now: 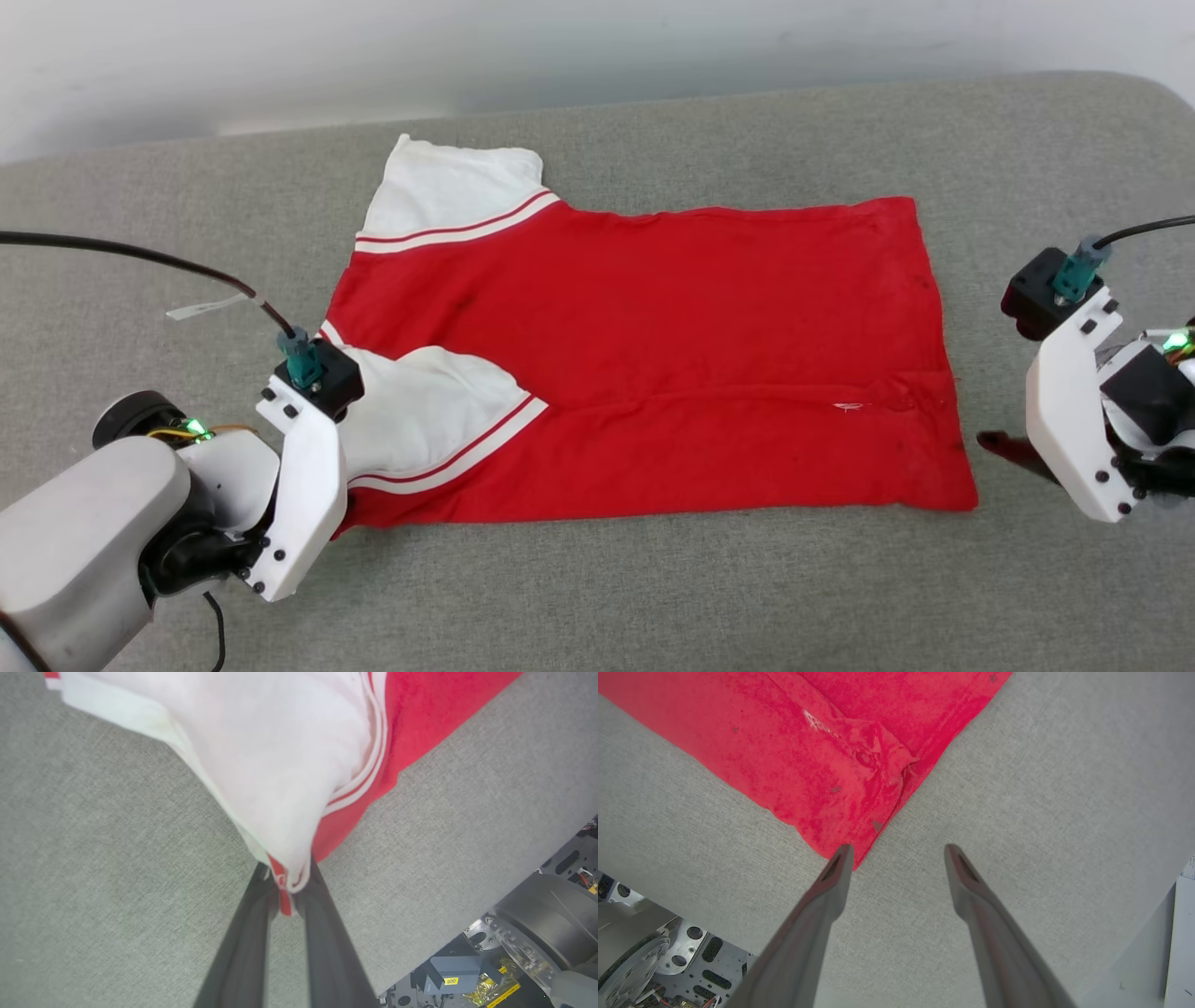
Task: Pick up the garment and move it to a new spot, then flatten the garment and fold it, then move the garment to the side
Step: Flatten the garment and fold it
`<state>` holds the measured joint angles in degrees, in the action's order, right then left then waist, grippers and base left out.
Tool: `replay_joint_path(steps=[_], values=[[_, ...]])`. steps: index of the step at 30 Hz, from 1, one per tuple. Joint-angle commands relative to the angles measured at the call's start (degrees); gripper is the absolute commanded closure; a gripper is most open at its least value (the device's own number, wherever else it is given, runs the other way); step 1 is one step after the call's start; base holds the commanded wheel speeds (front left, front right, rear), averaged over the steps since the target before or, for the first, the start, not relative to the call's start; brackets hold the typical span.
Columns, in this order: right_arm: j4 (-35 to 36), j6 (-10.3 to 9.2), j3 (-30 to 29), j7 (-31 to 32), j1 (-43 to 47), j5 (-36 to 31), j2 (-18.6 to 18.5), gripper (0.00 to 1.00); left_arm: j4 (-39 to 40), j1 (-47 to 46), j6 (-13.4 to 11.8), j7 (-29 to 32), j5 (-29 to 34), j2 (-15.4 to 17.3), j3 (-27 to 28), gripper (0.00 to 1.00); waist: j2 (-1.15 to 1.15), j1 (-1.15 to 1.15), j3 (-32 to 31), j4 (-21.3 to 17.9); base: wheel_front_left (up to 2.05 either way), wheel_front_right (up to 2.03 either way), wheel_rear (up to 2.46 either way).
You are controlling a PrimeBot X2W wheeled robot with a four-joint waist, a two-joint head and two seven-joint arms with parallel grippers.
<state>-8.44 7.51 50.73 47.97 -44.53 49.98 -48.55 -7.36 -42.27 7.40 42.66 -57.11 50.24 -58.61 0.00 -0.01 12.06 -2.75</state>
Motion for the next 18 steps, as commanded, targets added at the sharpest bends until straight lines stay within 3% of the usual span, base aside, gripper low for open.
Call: replay_joint_path(steps=[1,6,16,17,18], values=[[-0.7,-0.04,0.7,0.7,-0.6,0.4,0.3,0.00,0.3,-0.6,0.0,-0.3,0.4,0.2,0.0,1.00,0.00,0.01,0.6,0.4,0.00,0.00,0.00],[-5.6,-0.04,2.4,0.9,1.5,2.0,3.5,0.00,1.3,-1.5,0.0,-1.0,1.0,0.0,-0.5,1.00,0.00,0.01,2.5,1.2,0.00,0.00,0.00],[-15.0,-0.04,6.4,-4.9,6.4,2.3,11.8,0.00,0.8,-1.1,0.0,-2.4,0.5,0.1,-1.1,1.00,0.00,0.01,4.1,1.6,0.00,0.00,0.00],[-15.0,-0.03,6.7,-5.7,6.4,2.5,12.0,0.54,0.6,-0.8,0.0,-2.6,0.3,0.2,-1.1,1.00,0.00,0.01,4.0,1.5,0.00,0.00,0.00],[-15.0,-0.03,6.6,-6.6,6.2,2.8,12.0,1.00,0.5,-0.6,0.0,-2.8,0.1,0.2,-1.2,1.00,0.00,0.01,3.8,1.4,0.00,0.00,0.00]])
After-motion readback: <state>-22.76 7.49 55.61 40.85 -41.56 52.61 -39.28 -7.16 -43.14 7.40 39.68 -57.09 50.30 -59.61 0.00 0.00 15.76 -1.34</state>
